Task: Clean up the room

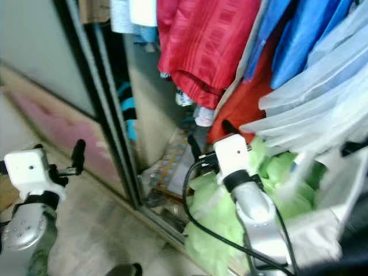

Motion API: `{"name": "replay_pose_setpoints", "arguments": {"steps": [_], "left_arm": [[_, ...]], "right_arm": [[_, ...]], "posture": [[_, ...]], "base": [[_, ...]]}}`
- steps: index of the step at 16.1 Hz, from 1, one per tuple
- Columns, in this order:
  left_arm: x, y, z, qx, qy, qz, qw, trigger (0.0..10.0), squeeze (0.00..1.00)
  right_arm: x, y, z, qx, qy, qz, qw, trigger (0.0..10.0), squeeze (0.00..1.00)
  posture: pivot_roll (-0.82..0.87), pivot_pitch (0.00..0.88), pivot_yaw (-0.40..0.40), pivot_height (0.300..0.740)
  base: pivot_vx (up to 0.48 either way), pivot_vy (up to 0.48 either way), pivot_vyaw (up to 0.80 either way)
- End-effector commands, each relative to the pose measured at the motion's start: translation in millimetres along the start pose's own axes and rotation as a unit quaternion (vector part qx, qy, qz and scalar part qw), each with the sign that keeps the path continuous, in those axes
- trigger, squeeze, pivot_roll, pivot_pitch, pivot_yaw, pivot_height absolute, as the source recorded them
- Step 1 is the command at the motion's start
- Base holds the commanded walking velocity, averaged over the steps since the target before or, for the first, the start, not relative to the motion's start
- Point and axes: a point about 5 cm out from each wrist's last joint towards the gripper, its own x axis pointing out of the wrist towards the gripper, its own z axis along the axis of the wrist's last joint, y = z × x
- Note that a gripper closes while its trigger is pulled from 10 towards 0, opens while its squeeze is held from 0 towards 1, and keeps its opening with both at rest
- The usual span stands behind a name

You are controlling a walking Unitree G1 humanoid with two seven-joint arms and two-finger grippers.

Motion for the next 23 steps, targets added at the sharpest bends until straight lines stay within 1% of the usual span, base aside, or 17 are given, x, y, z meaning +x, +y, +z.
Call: {"name": "replay_pose_setpoints", "arguments": {"steps": [1, 3, 4, 6, 7, 8, 10, 11, 12, 13, 15, 16, 17, 18, 19, 21, 23], "left_arm": [[3.2, -0.7, 0, 0.001, 0.008, -0.004, 1.000, 10.0, 0.00], [12.6, -2.7, 5, 0.007, -0.006, -0.009, 1.000, 10.0, 0.00], [16.2, -1.2, 5, 0.003, -0.005, -0.007, 1.000, 10.0, 0.00], [27.4, 5.2, 1, 0.016, -0.005, 0.004, 1.000, 10.0, 0.00], [30.0, 5.7, 0, 0.013, -0.004, 0.006, 1.000, 10.0, 0.00], [34.2, 5.1, 1, -0.005, -0.006, 0.012, 1.000, 10.0, 0.00], [36.5, 3.2, 7, -0.005, -0.029, 0.021, 0.999, 10.0, 0.00], [36.7, 1.6, 8, 0.006, -0.031, 0.014, 0.999, 10.0, 0.00], [34.9, 3.8, 3, 0.021, -0.025, 0.009, 0.999, 10.0, 0.00], [31.4, 6.0, -3, 0.015, -0.013, 0.010, 1.000, 10.0, 0.00], [23.3, 9.6, -17, 0.019, 0.013, 0.012, 1.000, 10.0, 0.00], [19.4, 12.0, -22, 0.010, 0.025, 0.021, 0.999, 10.0, 0.00], [14.5, 13.9, -25, 0.001, 0.033, 0.030, 0.999, 10.0, 0.00], [14.1, 12.7, -26, 0.003, 0.033, 0.028, 0.999, 10.0, 0.00], [10.4, 9.4, -26, 0.006, 0.029, 0.023, 0.999, 10.0, 0.00], [2.9, 4.7, -26, -0.013, 0.016, 0.043, 0.999, 10.0, 0.00], [-4.0, 1.6, -30, -0.003, 0.026, 0.041, 0.999, 10.0, 0.00]], "right_arm": [[4.1, 0.4, -2, 0.009, 0.005, 0.003, 1.000, 10.0, 0.00], [10.4, -1.6, -4, 0.023, 0.006, -0.007, 1.000, 10.0, 0.00], [12.7, -3.2, -6, 0.031, 0.010, -0.013, 0.999, 10.0, 0.00], [20.2, -6.6, -14, 0.057, 0.026, -0.027, 0.998, 10.0, 0.00], [22.1, -7.6, -17, 0.061, 0.030, -0.032, 0.997, 10.0, 0.00], [25.0, -12.7, -23, 0.073, 0.045, -0.048, 0.995, 10.0, 0.00], [27.5, -16.7, -29, 0.087, 0.067, -0.060, 0.992, 10.0, 0.00], [29.8, -18.3, -31, 0.077, 0.080, -0.061, 0.992, 10.0, 0.00], [30.7, -21.9, -36, 0.062, 0.101, -0.069, 0.991, 10.0, 0.00], [28.4, -24.4, -38, 0.045, 0.107, -0.069, 0.991, 10.0, 0.00], [15.4, -21.3, -51, 0.041, 0.137, -0.073, 0.987, 10.0, 0.00], [10.7, -19.9, -51, 0.030, 0.136, -0.072, 0.988, 10.0, 0.00], [6.8, -17.4, -51, 0.036, 0.135, -0.068, 0.988, 10.0, 0.00], [10.1, -14.0, -53, 0.069, 0.149, -0.066, 0.984, 10.0, 0.00], [14.1, -15.1, -50, 0.050, 0.139, -0.065, 0.987, 10.0, 0.00], [15.8, -19.9, -51, 0.032, 0.144, -0.063, 0.987, 10.0, 0.00], [14.8, -13.1, -61, 0.050, 0.171, -0.040, 0.983, 10.0, 0.00]], "posture": [[-0.03, 0.000, -0.029, 0.740], [-0.03, 0.000, -0.026, 0.740], [-0.03, 0.000, -0.021, 0.740], [-0.04, 0.000, -0.009, 0.740], [-0.04, 0.000, -0.007, 0.740], [-0.04, 0.000, -0.015, 0.740], [-0.03, 0.000, -0.043, 0.740], [-0.02, 0.000, -0.056, 0.740], [-0.02, 0.000, -0.052, 0.740], [-0.03, 0.000, -0.043, 0.740], [-0.05, 0.000, -0.012, 0.740], [-0.04, 0.000, -0.002, 0.740], [-0.04, 0.000, -0.010, 0.740], [-0.04, 0.000, -0.025, 0.740], [-0.03, 0.000, -0.065, 0.740], [-0.01, 0.000, -0.118, 0.740], [0.03, 0.000, -0.176, 0.740]], "base": [[0.000, 0.000, 0.80], [0.000, 0.000, 0.80], [0.000, 0.000, 0.80], [0.000, 0.000, 0.80], [0.000, 0.000, 0.80], [0.000, 0.000, 0.46], [0.000, 0.000, 0.00], [0.000, 0.000, 0.00], [0.000, 0.000, 0.00], [0.000, 0.000, 0.00], [0.000, 0.000, 0.00], [0.000, 0.000, 0.00], [0.000, 0.000, 0.00], [0.000, 0.000, 0.00], [0.000, 0.000, 0.00], [0.000, 0.000, 0.00], [0.000, 0.000, 0.00]]}}
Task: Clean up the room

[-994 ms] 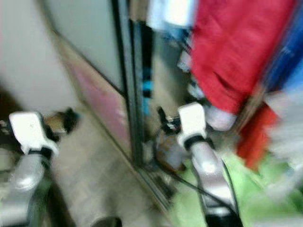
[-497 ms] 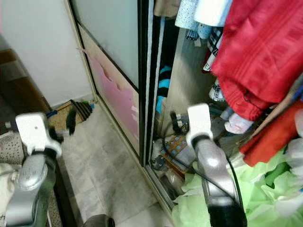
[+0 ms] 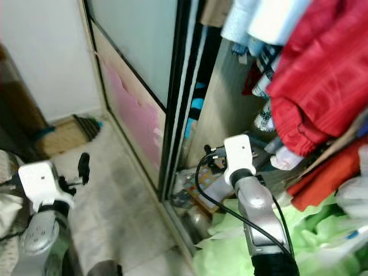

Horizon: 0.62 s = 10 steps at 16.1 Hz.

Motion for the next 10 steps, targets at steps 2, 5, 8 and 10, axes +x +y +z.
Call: {"name": "replay_pose_setpoints", "arguments": {"steps": [2, 5, 8, 10], "left_arm": [[4.0, -2.7, 10, 0.024, -0.029, -0.015, 0.999, 10.0, 0.00], [4.5, 2.3, 4, 0.052, -0.006, -0.036, 0.998, 10.0, 0.00], [-7.5, 3.9, 0, 0.042, 0.012, -0.034, 0.998, 10.0, 0.00], [-16.5, 12.4, -7, 0.018, 0.036, -0.006, 0.999, 10.0, 0.00]], "right_arm": [[2.3, 9.3, -9, 0.014, 0.020, 0.005, 1.000, 10.0, 0.00], [0.1, 18.7, -6, 0.020, 0.010, 0.002, 1.000, 10.0, 0.00], [-11.4, 12.3, -3, 0.036, -0.008, -0.022, 0.999, 10.0, 0.00], [-22.3, 12.0, -7, 0.039, -0.010, -0.018, 0.999, 10.0, 0.00]], "posture": [[0.03, 0.000, -0.162, 0.740], [0.02, 0.000, -0.120, 0.740], [0.00, 0.000, -0.082, 0.740], [-0.01, 0.000, -0.065, 0.740]], "base": [[0.000, 0.000, 0.00], [0.000, 0.000, 0.00], [0.000, 0.000, 0.00], [0.000, 0.000, 0.80]]}}
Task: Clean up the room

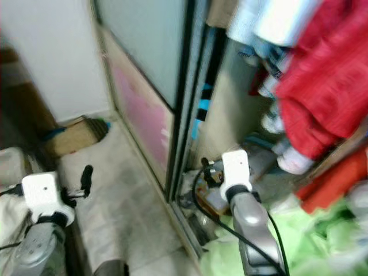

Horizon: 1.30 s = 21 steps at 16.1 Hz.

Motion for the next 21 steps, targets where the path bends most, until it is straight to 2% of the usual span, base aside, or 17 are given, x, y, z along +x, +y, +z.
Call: {"name": "replay_pose_setpoints", "arguments": {"steps": [1, 3, 4, 6, 7, 9, 11, 13, 15, 16, 18, 19, 20, 21], "left_arm": [[-1.5, 5.3, 4, -0.009, -0.001, 0.007, 1.000, 10.0, 0.00], [0.1, 5.4, 6, -0.016, 0.001, 0.001, 1.000, 10.0, 0.00], [3.1, 5.8, 7, -0.005, 0.007, -0.005, 1.000, 10.0, 0.00], [7.1, 4.4, 12, 0.010, -0.011, -0.006, 1.000, 10.0, 0.00], [6.6, 5.2, 14, 0.008, -0.023, 0.011, 1.000, 10.0, 0.00], [5.5, 3.5, 9, -0.005, 0.003, 0.004, 1.000, 10.0, 0.00], [5.3, 2.1, 11, 0.011, -0.006, -0.005, 1.000, 10.0, 0.00], [4.9, -0.7, 13, -0.001, -0.007, 0.002, 1.000, 10.0, 0.00], [5.8, -8.6, 10, -0.011, 0.004, -0.014, 1.000, 10.0, 0.00], [6.2, -10.4, 12, 0.020, -0.002, -0.015, 1.000, 10.0, 0.00], [7.6, -11.7, 17, 0.009, -0.017, -0.018, 1.000, 10.0, 0.00], [4.6, -16.3, 21, 0.010, -0.032, -0.040, 0.999, 10.0, 0.00], [4.4, -16.6, 18, -0.015, -0.020, -0.040, 0.999, 10.0, 0.00], [4.7, -15.9, 19, -0.010, -0.025, -0.044, 0.999, 10.0, 0.00]], "right_arm": [[-2.0, -2.1, 8, -0.010, -0.018, 0.001, 1.000, 10.0, 0.00], [-1.7, -1.2, 9, -0.016, -0.021, 0.007, 1.000, 10.0, 0.00], [-1.6, 0.6, 9, -0.018, -0.022, 0.017, 0.999, 10.0, 0.00], [-1.7, 0.7, 9, -0.014, -0.019, 0.027, 0.999, 10.0, 0.00], [-2.3, 0.9, 10, -0.023, -0.020, 0.039, 0.999, 10.0, 0.00], [-2.9, 3.8, 11, -0.027, -0.023, 0.058, 0.998, 10.0, 0.00], [-2.7, 3.6, 12, -0.024, -0.024, 0.058, 0.998, 10.0, 0.00], [-3.5, 4.8, 13, -0.014, -0.029, 0.067, 0.997, 10.0, 0.00], [-1.1, 4.1, 17, -0.016, -0.040, 0.071, 0.997, 10.0, 0.00], [-0.3, 3.1, 18, -0.013, -0.039, 0.065, 0.997, 10.0, 0.00], [-1.6, 5.4, 17, -0.012, -0.038, 0.070, 0.997, 10.0, 0.00], [-1.6, 4.8, 16, -0.010, -0.038, 0.071, 0.997, 10.0, 0.00], [-1.2, 5.1, 16, -0.006, -0.037, 0.073, 0.997, 10.0, 0.00], [-0.5, 5.3, 19, -0.001, -0.046, 0.075, 0.996, 10.0, 0.00]], "posture": [[0.00, 0.000, -0.061, 0.740], [0.00, 0.000, -0.060, 0.740], [-0.01, 0.000, -0.064, 0.740], [-0.01, 0.000, -0.069, 0.740], [-0.01, 0.000, -0.075, 0.740], [-0.01, 0.000, -0.079, 0.740], [-0.02, 0.000, -0.078, 0.740], [-0.02, 0.000, -0.071, 0.740], [-0.02, 0.000, -0.071, 0.740], [-0.02, 0.000, -0.066, 0.740], [-0.02, 0.002, -0.062, 0.740], [-0.02, 0.004, -0.061, 0.740], [-0.02, 0.006, -0.061, 0.740], [-0.02, 0.005, -0.062, 0.740]], "base": [[0.000, 0.000, 0.80], [0.000, 0.000, 0.80], [0.000, 0.000, 0.80], [0.000, 0.000, 0.80], [0.000, 0.000, 0.80], [0.000, 0.000, 0.80], [0.000, 0.000, 0.80], [0.000, 0.000, 0.80], [0.000, 0.000, 0.79], [0.000, 0.000, 0.79], [0.000, 0.000, 0.79], [0.000, 0.000, 0.79], [0.000, 0.000, 0.79], [0.000, 0.000, 0.77]]}}
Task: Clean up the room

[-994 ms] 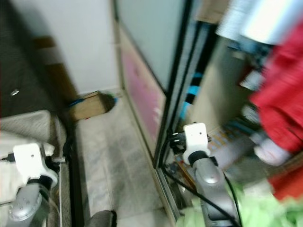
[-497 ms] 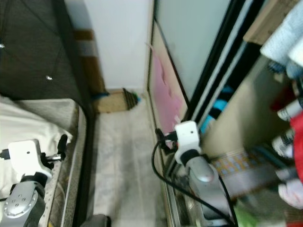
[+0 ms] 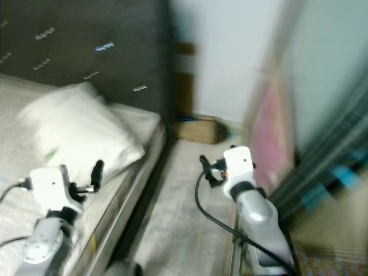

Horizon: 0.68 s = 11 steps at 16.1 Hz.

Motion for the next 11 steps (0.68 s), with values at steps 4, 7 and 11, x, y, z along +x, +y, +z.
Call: {"name": "replay_pose_setpoints", "arguments": {"steps": [4, 7, 11], "left_arm": [[6.7, -5.9, 10.6, 0.004, -0.023, 0.003, 1.000, 10.0, 0.00], [7.1, -4.5, 8.5, 0.016, -0.023, 0.003, 1.000, 10.0, 0.00], [8.2, -1.8, 9.6, 0.013, -0.031, 0.003, 0.999, 10.0, 0.00]], "right_arm": [[4.5, -4.3, 3.2, -0.001, -0.003, -0.001, 1.000, 10.0, 0.00], [3.7, -3.5, 2.2, 0.000, -0.002, 0.000, 1.000, 10.0, 0.00], [4.8, -9.2, 0.2, 0.003, 0.001, -0.011, 1.000, 10.0, 0.00]], "posture": [[-0.01, 0.024, -0.070, 0.740], [-0.02, 0.025, -0.070, 0.740], [-0.01, 0.019, -0.065, 0.740]], "base": [[0.000, 0.000, 0.76], [0.000, 0.000, 0.76], [0.000, 0.000, 0.76]]}}
